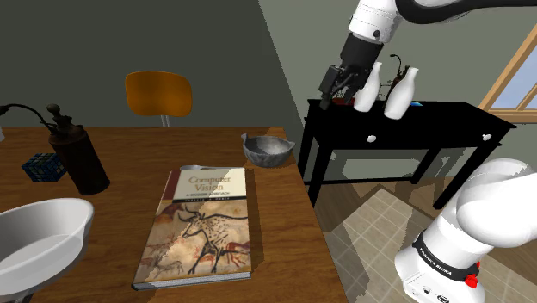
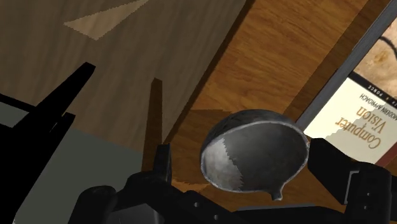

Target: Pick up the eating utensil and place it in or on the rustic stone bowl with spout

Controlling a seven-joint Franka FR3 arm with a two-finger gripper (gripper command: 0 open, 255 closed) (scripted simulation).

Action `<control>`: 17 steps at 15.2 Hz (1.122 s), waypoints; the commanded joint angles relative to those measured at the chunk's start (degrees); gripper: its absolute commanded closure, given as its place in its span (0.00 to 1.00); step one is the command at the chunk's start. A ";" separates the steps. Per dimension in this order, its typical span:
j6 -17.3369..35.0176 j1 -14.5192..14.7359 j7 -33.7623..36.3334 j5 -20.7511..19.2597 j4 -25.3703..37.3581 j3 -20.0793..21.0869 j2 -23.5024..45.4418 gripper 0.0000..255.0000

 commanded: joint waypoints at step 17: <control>24.52 -5.08 33.62 -8.76 11.85 23.23 33.09 0.00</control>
